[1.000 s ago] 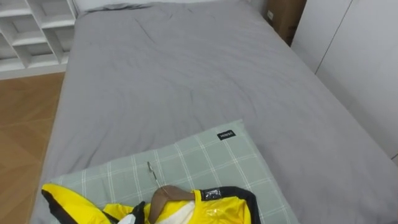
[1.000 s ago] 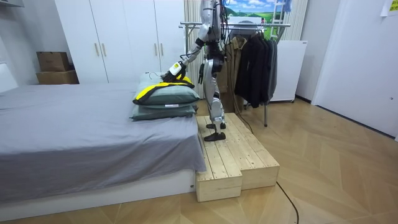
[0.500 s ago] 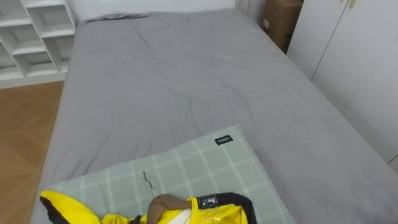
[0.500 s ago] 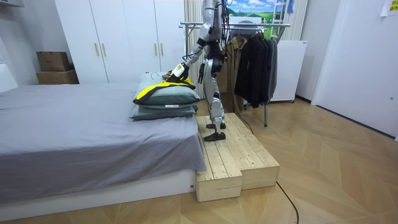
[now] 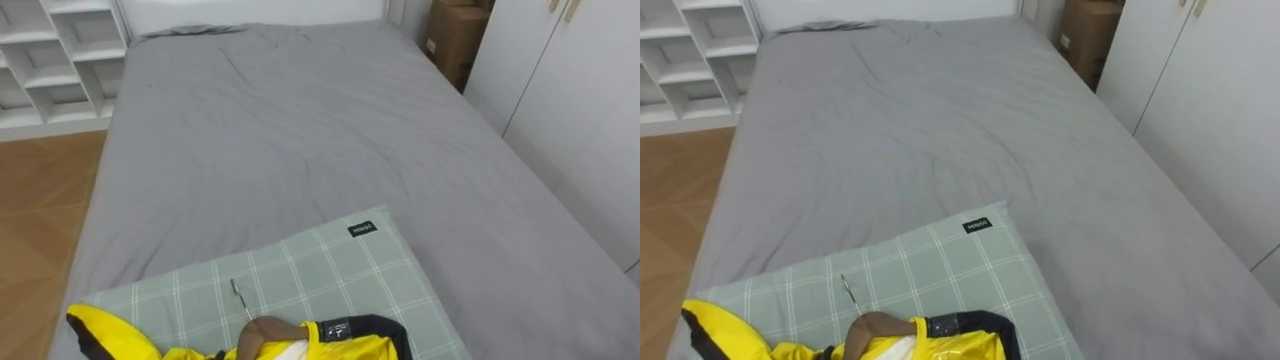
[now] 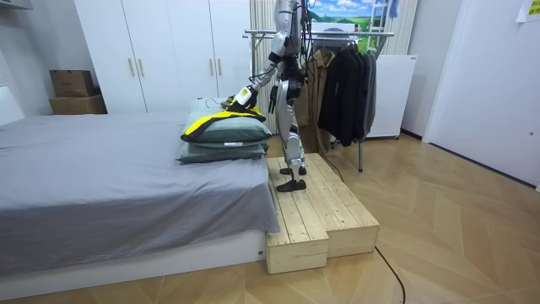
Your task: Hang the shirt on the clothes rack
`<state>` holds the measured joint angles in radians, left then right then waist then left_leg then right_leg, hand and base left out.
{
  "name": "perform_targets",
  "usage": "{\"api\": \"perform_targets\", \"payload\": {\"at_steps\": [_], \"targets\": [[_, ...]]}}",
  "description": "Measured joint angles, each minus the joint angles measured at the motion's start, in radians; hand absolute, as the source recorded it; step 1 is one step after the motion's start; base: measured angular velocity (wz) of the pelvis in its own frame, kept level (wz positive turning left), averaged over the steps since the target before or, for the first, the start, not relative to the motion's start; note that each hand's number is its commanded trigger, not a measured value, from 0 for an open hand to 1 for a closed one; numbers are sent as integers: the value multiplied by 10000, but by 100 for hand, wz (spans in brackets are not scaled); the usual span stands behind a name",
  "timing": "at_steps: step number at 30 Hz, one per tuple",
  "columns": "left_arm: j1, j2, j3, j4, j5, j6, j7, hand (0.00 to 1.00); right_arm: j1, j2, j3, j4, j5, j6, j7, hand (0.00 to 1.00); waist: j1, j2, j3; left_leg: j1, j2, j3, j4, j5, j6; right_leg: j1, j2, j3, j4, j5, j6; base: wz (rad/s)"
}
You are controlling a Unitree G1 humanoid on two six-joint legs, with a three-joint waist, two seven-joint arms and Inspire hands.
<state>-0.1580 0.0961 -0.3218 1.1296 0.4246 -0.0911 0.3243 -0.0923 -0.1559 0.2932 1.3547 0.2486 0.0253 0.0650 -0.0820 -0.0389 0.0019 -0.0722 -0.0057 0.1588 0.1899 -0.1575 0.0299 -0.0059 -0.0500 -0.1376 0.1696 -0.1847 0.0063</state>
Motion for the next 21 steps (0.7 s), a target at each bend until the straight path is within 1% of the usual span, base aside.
{"api": "perform_targets", "payload": {"at_steps": [4,9,13,15,17,19,21], "targets": [[-24,0,0,4,2,2,10,0,-128,18,1,73,10,200,-1,0,31,-22,33,-22,1,-3,-17,-1,-1,-15,3,-5,1,0,0,0],[-116,-35,22,201,140,2,186,0,-134,37,-11,78,183,200,-92,0,31,-47,54,-81,0,-2,-109,1,-5,-103,16,-1,-2,0,0,0],[-164,-53,28,212,213,1,336,0,-185,60,-7,59,193,196,-223,0,36,-64,51,-269,1,-10,-74,16,-14,-292,18,-4,12,0,0,0],[-217,-53,36,225,249,0,409,0,-232,87,-3,67,184,196,-222,0,40,-128,45,-394,1,-17,-20,41,-18,-375,17,-9,13,1,-2,0],[-275,-53,49,291,282,-1,414,0,-258,113,-6,67,181,202,-210,0,61,-167,62,-413,1,-38,-13,44,-23,-381,17,-18,10,1,-2,0],[-309,-53,52,307,278,0,404,0,-301,137,-6,63,177,203,-205,0,62,-188,48,-482,1,-37,4,44,-23,-447,17,-15,11,1,-2,0],[-418,-52,77,330,279,3,373,0,-375,179,-7,74,84,215,-189,0,79,-228,68,-586,1,-52,64,46,-23,-521,17,-10,12,3,-6,0]]}}
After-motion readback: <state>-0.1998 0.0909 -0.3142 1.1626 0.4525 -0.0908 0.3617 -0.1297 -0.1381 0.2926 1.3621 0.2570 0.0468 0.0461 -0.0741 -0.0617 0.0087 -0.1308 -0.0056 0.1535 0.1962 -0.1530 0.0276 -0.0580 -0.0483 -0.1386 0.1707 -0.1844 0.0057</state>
